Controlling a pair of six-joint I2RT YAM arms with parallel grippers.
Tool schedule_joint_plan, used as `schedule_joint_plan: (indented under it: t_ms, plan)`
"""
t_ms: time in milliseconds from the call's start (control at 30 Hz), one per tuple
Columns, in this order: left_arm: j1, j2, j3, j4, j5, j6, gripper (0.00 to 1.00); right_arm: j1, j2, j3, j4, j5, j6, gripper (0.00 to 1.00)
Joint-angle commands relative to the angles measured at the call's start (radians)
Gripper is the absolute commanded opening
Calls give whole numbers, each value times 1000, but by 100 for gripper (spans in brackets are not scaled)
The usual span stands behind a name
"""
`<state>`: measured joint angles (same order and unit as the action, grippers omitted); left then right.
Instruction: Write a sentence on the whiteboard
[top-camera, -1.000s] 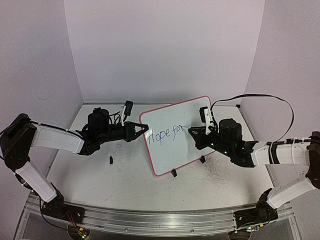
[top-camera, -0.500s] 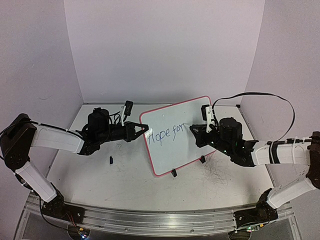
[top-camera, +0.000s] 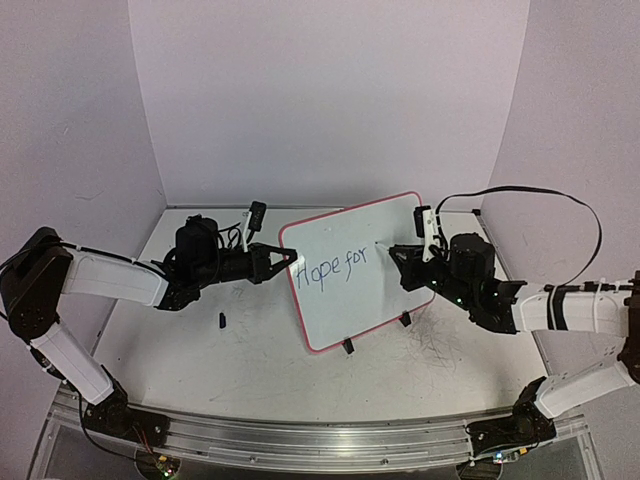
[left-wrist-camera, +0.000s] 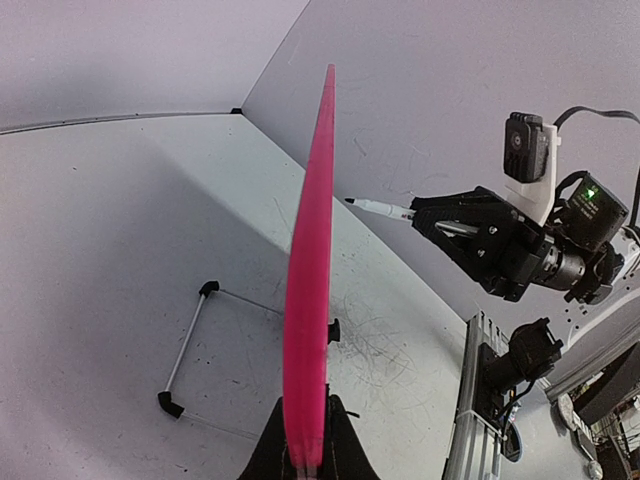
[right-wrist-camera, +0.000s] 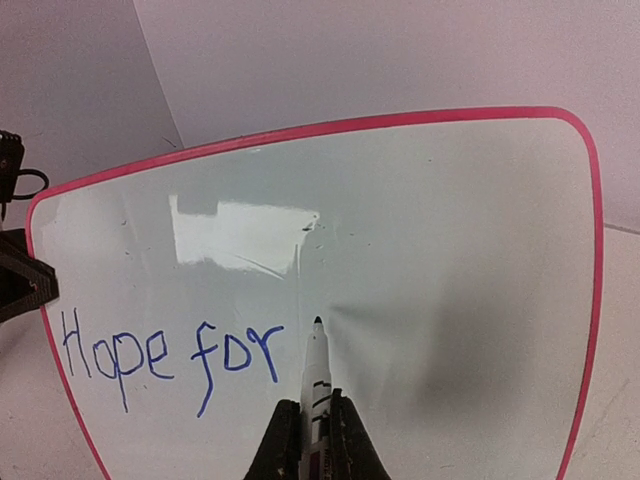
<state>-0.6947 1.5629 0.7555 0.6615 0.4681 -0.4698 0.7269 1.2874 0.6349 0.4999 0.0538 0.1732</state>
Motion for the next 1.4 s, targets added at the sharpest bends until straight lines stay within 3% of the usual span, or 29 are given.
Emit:
schedule_joint_plan:
  t_ms: [0,600,1367]
  plan:
    - [3,-22,0,-31,-46,86,0,-5,26,53,28,8,-15,0]
    - [3,-27,-1,-32,-46,91,0,-10,78,91,41,21,-19,0]
    - [3,-33,0,-34,-49,94,0,-9,37,-4,-7,-2,18,0]
